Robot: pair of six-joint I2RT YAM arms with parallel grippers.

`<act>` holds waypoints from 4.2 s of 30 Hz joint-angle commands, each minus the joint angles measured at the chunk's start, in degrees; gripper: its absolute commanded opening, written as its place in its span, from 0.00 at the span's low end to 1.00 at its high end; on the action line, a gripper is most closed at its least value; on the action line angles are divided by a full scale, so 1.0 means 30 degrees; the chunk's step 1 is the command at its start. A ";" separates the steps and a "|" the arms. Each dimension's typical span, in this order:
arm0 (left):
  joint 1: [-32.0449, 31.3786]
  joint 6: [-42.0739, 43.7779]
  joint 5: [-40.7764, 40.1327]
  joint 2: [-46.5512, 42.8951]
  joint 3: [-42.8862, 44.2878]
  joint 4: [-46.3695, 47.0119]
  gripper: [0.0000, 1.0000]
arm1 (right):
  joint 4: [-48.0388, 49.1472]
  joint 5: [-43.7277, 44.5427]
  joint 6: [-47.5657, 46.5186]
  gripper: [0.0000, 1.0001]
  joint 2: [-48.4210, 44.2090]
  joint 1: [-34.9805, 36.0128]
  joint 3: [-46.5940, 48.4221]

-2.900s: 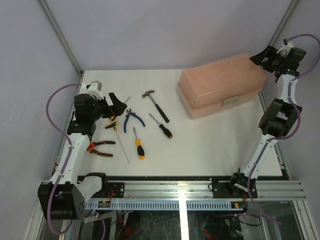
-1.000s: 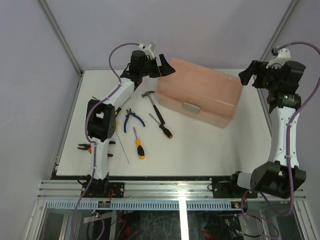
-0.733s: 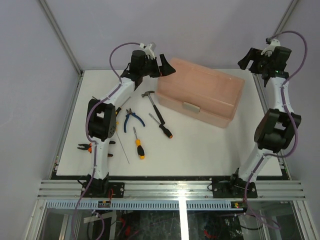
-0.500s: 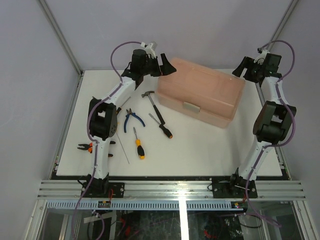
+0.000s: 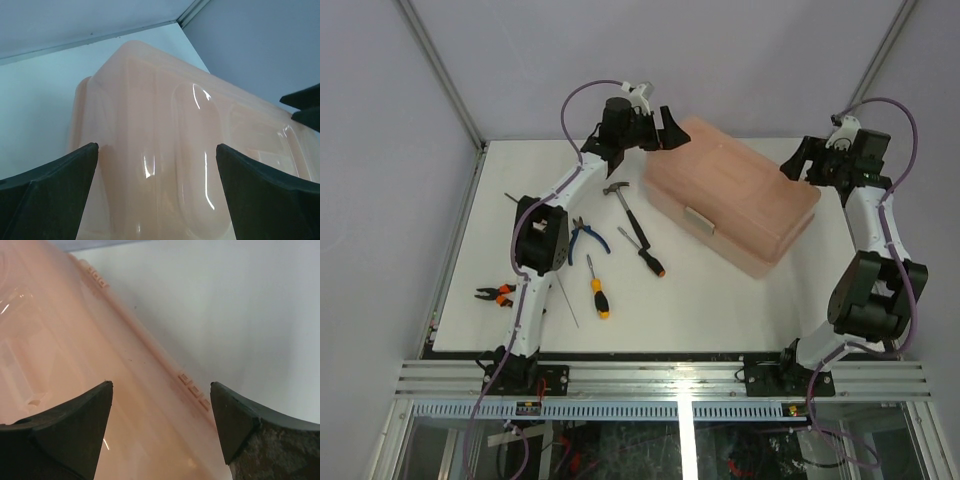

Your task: Pack the tool kit

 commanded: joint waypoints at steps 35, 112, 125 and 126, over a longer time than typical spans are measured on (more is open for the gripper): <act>-0.0676 -0.1231 -0.2180 -0.2914 0.0886 0.1937 1.00 | -0.6716 0.0755 0.0011 0.82 -1.0714 0.1744 -0.1503; -0.3159 -1.7052 0.3596 -0.6787 -2.4800 2.2921 0.94 | -1.6027 1.3105 0.4000 0.59 -0.1949 1.3956 0.2452; -0.3417 -1.7830 0.4229 -0.5342 -2.4130 2.4836 0.87 | -1.6069 1.2630 0.3715 0.59 -0.2277 1.3939 0.1766; -0.3416 -1.7874 0.4255 -0.5281 -2.4080 2.4963 0.84 | -1.6116 1.2649 0.3711 0.59 -0.2316 1.3948 0.1661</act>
